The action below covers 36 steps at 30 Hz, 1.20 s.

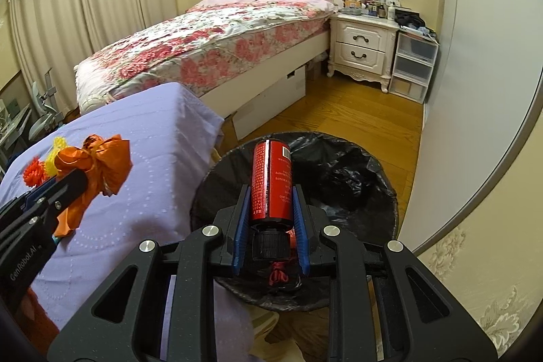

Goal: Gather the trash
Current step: 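Carry the red can and orange wrapper over the bin and release both, then move both open tools back over the remaining trash on the table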

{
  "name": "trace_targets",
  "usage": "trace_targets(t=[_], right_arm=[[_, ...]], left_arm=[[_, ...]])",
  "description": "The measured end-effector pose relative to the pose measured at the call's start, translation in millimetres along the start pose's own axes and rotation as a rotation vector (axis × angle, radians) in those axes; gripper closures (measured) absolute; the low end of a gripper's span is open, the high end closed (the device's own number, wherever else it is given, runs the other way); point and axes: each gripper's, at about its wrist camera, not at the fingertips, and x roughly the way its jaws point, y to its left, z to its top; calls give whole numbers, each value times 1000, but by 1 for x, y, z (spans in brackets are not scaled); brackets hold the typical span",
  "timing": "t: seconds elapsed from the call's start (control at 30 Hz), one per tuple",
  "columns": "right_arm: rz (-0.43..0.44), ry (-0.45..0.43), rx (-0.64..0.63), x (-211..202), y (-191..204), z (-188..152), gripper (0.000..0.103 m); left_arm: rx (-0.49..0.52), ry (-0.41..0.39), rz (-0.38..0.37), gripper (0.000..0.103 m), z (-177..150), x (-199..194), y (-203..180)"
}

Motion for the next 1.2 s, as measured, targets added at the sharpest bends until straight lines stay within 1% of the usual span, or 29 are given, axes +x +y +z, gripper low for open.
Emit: trace_targets(t=[0.13, 0.37, 0.57, 0.63, 0.7, 0.73, 0.77, 0.8, 0.9, 1.0, 1.1, 1.2], right_arm=[[-15, 9, 13, 11, -6, -1, 80], [-31, 19, 51, 26, -18, 1, 80], [-41, 27, 80, 36, -27, 1, 80], [-43, 23, 92, 38, -30, 1, 79], [-47, 18, 101, 38, -32, 1, 77], [-49, 17, 106, 38, -34, 1, 74], [-52, 17, 112, 38, -35, 0, 72], [-55, 15, 118, 38, -36, 0, 67], [-62, 14, 125, 38, -38, -1, 66], [-68, 13, 127, 35, -39, -1, 64], [-70, 8, 125, 31, -37, -3, 57], [-61, 6, 121, 25, -33, -5, 56]], left_arm=[[40, 13, 2, 71, 5, 18, -21], [76, 39, 11, 71, 13, 48, -39], [113, 65, 1, 70, 13, 63, -52], [119, 76, -4, 65, 11, 67, -54], [125, 79, 0, 55, 9, 69, -55], [127, 77, 3, 51, 9, 69, -55], [127, 76, 2, 44, 8, 69, -55], [126, 74, 3, 40, 8, 69, -54], [127, 70, 8, 34, 9, 68, -52], [120, 61, 12, 31, 9, 63, -47], [114, 45, 25, 29, 11, 54, -40], [109, 31, 41, 29, 11, 44, -31]])
